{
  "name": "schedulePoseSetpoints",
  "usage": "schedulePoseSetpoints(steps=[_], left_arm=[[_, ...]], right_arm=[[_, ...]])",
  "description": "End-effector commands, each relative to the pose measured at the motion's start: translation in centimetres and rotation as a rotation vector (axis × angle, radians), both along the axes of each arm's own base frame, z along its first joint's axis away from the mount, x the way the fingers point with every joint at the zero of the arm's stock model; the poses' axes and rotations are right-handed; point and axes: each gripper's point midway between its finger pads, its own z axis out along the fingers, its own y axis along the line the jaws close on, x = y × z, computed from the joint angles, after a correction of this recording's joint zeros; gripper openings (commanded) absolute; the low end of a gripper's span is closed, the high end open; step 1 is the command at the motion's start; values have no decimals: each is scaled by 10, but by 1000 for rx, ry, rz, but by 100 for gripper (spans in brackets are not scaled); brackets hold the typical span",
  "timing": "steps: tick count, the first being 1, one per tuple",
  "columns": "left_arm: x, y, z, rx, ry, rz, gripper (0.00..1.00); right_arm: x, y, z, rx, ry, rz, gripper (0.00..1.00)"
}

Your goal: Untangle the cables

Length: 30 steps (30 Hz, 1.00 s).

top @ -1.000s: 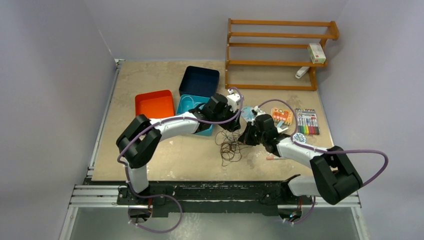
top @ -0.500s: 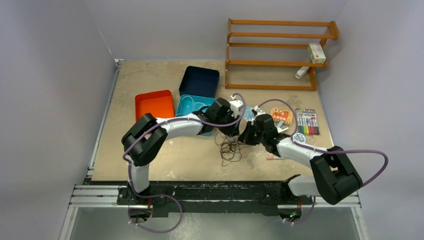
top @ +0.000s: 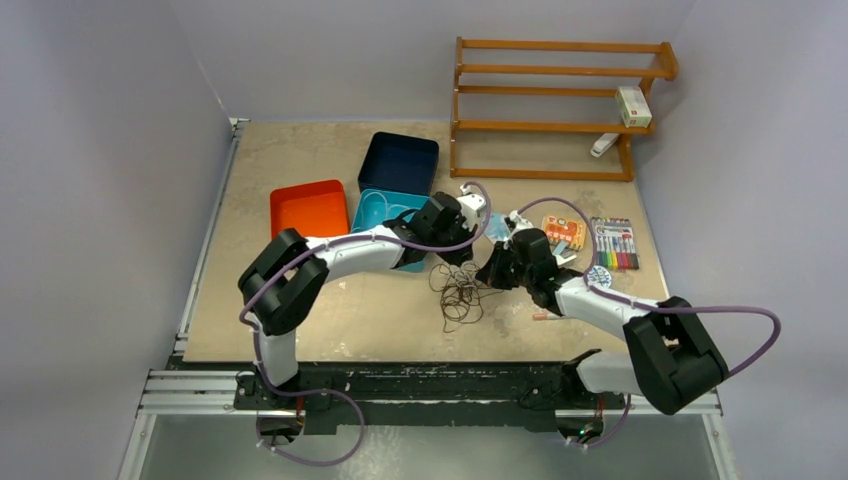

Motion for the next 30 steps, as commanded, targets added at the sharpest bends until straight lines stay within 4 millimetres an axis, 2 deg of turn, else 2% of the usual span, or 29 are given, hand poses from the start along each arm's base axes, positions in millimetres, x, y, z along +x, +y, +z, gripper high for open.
schedulePoseSetpoints(steps=[1,6,9,13,18,24,30], left_arm=[[17,-7,90,-131,-167,39,0],[16,1,125,-170,-219,59,0],[15,5,142,-190,-245,69,0],[14,9,160,-213,-271,77,0],[13,11,173,-228,-284,82,0],[9,10,192,-278,-291,76,0],[6,11,208,-315,-304,77,0]], right_arm=[[9,0,23,40,-98,-21,2],[16,-3,49,60,-200,-37,11],[18,-3,74,89,-296,-31,18],[19,-7,108,114,-438,-28,38],[20,-18,146,123,-599,-59,55],[28,-21,166,144,-693,-93,64],[47,-12,161,166,-698,-104,67]])
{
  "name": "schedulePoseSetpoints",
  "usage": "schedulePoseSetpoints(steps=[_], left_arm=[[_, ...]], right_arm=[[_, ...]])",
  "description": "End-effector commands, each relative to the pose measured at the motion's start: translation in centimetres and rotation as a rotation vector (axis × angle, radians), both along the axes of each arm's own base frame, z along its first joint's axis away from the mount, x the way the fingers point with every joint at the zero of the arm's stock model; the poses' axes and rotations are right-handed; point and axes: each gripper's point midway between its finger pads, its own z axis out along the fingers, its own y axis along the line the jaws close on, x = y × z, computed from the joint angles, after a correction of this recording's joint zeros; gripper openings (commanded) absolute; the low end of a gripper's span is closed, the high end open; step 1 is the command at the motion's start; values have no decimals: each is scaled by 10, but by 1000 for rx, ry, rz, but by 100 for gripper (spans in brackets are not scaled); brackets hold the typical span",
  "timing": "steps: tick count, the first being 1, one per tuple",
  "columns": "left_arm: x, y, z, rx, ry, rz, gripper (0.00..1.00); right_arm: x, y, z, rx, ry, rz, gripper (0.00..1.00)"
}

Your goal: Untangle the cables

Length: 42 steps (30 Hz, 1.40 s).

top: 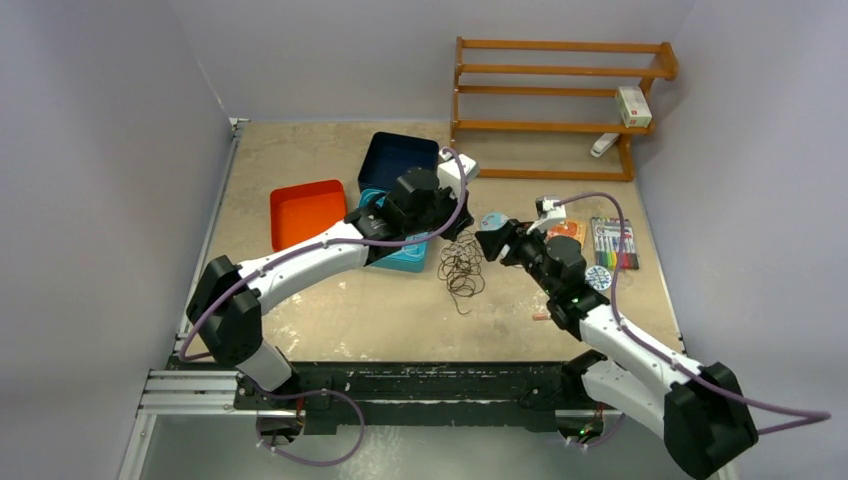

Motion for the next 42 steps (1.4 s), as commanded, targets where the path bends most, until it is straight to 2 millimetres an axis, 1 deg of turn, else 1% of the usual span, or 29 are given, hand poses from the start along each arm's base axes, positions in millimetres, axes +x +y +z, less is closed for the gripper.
schedulePoseSetpoints(steps=[1,2,4,11,16,21,24,25,27,28,34,38,42], left_arm=[[-2,-5,67,-140,-94,-11,0],[-2,-5,69,-147,-95,-12,0],[-4,-7,71,-158,-92,-21,0],[-6,-11,71,-162,-77,-41,0],[-8,-15,81,-187,-80,-60,0],[-9,-16,95,-192,-81,-69,0],[-7,-12,112,-188,-102,-48,0],[-5,-9,123,-192,-121,-36,0],[-1,-3,138,-183,-147,-7,0],[2,1,149,-185,-166,13,0],[14,15,204,-205,-262,98,0],[16,17,235,-242,-303,113,0],[20,21,255,-245,-339,137,0]], right_arm=[[17,7,24,57,-112,-7,67],[19,11,28,69,-129,7,68],[23,17,26,75,-139,29,69],[36,38,30,98,-203,103,72],[45,50,9,95,-167,144,73],[57,60,-6,96,-151,160,73],[63,59,-25,74,-102,140,72],[65,58,-32,63,-83,130,72],[69,58,-47,37,-37,118,72],[70,57,-53,27,-23,115,72],[70,56,-92,-6,75,99,70],[70,52,-110,-21,124,79,68],[65,44,-118,-42,159,45,65]])
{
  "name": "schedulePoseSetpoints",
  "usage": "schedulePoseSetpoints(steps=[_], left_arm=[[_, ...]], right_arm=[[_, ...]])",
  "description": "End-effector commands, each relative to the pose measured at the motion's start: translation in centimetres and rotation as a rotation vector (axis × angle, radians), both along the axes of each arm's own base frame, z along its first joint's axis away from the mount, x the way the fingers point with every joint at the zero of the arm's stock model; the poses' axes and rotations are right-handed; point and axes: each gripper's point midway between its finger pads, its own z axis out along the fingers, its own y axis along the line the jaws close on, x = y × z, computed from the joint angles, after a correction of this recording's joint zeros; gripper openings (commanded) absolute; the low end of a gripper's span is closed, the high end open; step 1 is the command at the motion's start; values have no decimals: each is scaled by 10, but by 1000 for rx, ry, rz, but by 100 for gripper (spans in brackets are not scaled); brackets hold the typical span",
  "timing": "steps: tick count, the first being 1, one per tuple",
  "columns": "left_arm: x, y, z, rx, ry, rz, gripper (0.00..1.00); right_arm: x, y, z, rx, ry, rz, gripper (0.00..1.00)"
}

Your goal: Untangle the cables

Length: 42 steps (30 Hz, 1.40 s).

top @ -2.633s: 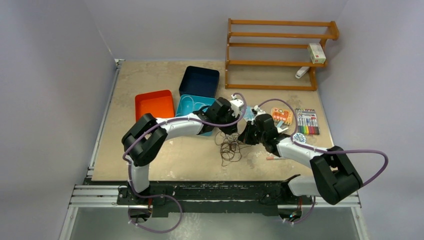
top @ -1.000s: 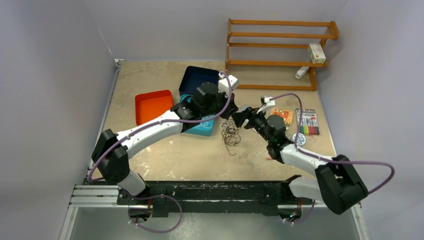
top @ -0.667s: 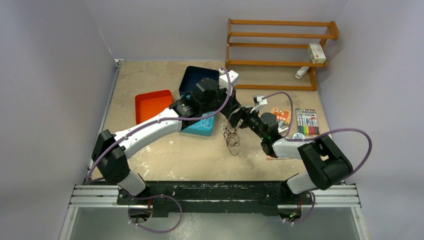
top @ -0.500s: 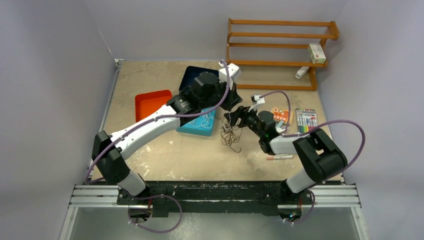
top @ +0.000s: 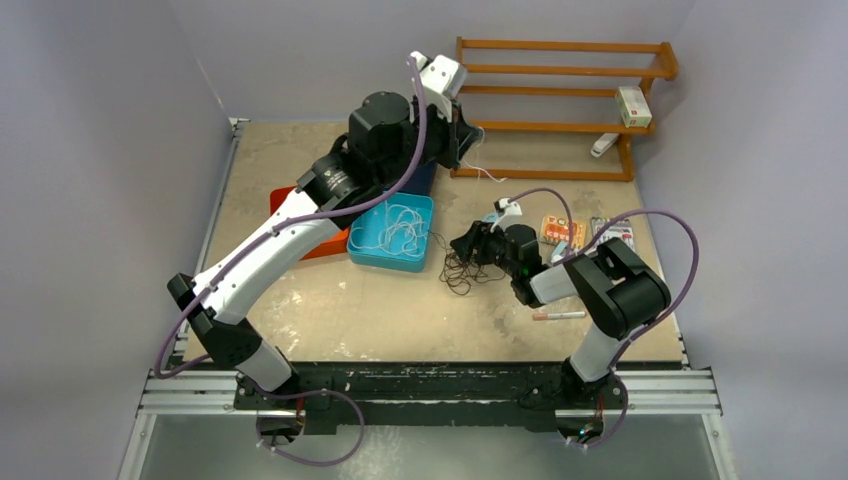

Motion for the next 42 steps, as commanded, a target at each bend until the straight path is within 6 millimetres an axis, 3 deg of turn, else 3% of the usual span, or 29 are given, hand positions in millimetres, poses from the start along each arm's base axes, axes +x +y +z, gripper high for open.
schedulePoseSetpoints(steps=[1,6,12,17,20,24,27,37,40,42], left_arm=[[7,11,37,-19,-79,60,0],[18,25,27,45,-84,150,0],[29,53,14,121,-90,288,0],[40,83,17,134,-98,397,0],[47,99,24,125,-106,450,0],[52,119,33,112,-117,501,0],[52,125,34,111,-119,509,0],[44,105,25,82,-117,387,0],[41,99,28,68,-125,352,0],[41,95,29,61,-128,334,0]], right_arm=[[10,-9,14,-2,-30,-69,64],[2,-33,1,-87,61,-173,47],[-14,-53,5,-127,110,-234,25],[-28,-70,13,-143,114,-286,18],[-29,-67,18,-113,114,-279,22],[-28,-63,23,-92,115,-276,39],[-28,-58,41,-57,53,-243,50],[-35,-71,140,-4,-267,-234,64],[-37,-64,159,-11,-347,-174,67],[-40,-50,169,-28,-410,-72,68]])
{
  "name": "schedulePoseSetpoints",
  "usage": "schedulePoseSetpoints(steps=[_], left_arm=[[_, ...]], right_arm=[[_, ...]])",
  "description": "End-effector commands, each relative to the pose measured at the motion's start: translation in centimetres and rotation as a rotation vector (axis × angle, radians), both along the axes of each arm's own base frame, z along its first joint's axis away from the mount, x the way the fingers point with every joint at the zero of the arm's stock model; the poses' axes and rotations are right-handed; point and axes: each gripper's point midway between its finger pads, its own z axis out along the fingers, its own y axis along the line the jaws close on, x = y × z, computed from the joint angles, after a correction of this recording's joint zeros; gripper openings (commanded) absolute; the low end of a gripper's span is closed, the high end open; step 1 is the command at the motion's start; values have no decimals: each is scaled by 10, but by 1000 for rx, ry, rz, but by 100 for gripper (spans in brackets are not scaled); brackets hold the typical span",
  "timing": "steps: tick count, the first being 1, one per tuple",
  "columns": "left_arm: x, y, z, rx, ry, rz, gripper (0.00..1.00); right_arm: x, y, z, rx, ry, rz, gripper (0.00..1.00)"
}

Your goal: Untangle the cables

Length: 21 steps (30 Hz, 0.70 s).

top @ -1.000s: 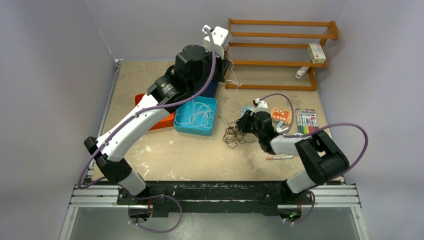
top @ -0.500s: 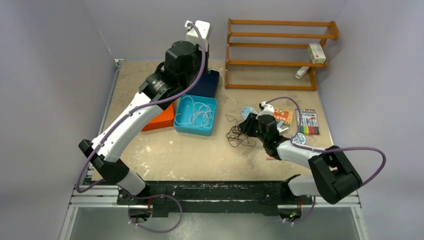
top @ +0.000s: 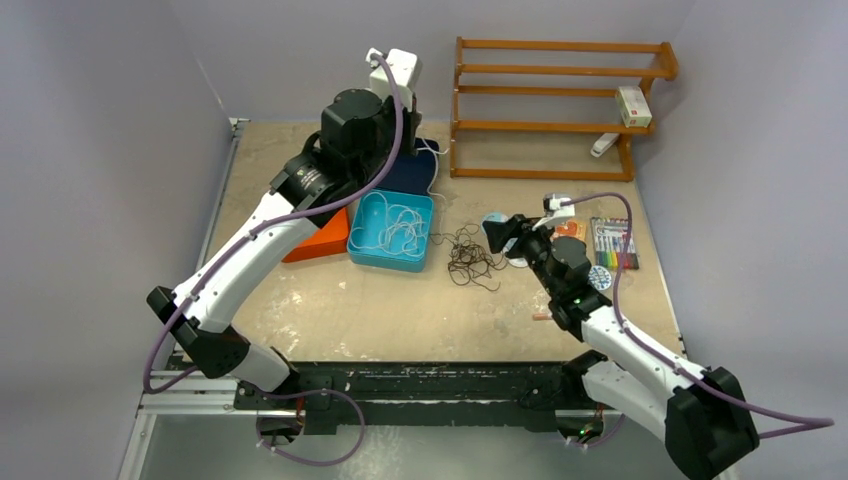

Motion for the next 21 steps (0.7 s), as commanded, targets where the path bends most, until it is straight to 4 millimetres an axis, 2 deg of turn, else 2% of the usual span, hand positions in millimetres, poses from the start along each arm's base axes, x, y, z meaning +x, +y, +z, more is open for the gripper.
schedulePoseSetpoints(steps=[1,5,9,11,14,18,21], left_arm=[[-9,-6,33,-73,-81,-66,0],[-10,-10,38,-83,-87,-87,0],[-12,-19,47,-103,-96,-129,0],[-13,-24,51,-115,-97,-153,0],[-15,-30,62,-138,-108,-183,0],[-20,-37,76,-171,-124,-225,0],[-22,-42,89,-191,-139,-255,0]], right_arm=[[-2,23,29,-88,-168,165,68],[-4,44,42,-93,-280,285,71],[8,62,64,-114,-390,349,74],[17,73,66,-110,-409,379,75],[33,83,68,-90,-426,385,76],[58,92,60,-66,-414,363,75],[80,97,48,-56,-365,329,69]])
